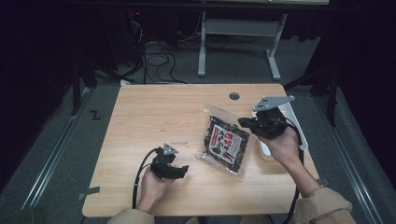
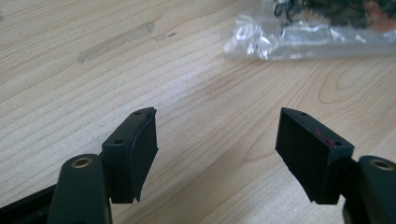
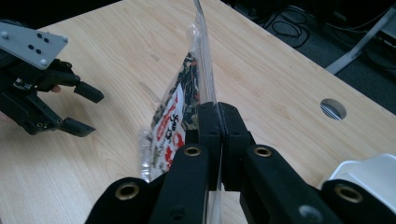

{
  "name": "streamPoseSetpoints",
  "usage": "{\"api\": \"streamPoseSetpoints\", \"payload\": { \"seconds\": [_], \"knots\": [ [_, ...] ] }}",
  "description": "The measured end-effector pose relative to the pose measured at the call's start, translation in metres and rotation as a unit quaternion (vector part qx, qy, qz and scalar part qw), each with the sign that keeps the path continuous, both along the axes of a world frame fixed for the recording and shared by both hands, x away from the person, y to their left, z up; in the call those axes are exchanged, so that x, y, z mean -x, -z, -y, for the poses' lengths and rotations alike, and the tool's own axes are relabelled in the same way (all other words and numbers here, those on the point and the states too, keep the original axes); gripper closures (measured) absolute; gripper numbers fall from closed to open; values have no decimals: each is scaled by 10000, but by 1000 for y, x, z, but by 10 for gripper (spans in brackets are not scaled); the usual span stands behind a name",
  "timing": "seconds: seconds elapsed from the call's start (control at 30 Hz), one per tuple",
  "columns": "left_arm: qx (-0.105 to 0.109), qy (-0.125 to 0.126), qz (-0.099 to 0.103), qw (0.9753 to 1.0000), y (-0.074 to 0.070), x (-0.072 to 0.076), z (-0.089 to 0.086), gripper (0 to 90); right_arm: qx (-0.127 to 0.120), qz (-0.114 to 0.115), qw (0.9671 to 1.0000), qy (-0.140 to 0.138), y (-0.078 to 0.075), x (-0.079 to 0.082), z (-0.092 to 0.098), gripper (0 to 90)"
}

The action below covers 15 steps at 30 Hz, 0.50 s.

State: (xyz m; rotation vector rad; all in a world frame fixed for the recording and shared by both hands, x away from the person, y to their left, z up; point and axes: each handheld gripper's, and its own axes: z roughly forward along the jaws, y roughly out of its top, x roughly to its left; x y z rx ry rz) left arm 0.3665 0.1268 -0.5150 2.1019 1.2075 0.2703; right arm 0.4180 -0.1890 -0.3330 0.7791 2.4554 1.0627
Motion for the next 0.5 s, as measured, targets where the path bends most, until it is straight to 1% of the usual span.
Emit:
{"api": "streamPoseSetpoints", "payload": {
  "seconds": [0.1,0.13,0.3,0.33,0.37,0.5],
  "knots": [
    [49,11,3,10000,0,2,3,300,29,80,9999,61,-7,0,2,900],
    [21,34,1,10000,0,2,3,300,17,92,9999,71,-8,0,3,900],
    [25,12,-7,10000,1,1,4,300,31,121,9998,153,-15,-2,6,900],
    [19,13,-6,10000,1,1,4,300,-9,162,9997,208,-20,-3,9,900],
    [19,13,-6,10000,1,1,4,300,-9,162,9997,208,-20,-3,9,900],
    [-6,10,19,10000,1,2,4,300,-101,208,9993,293,-29,-4,15,900]
  ]
}}
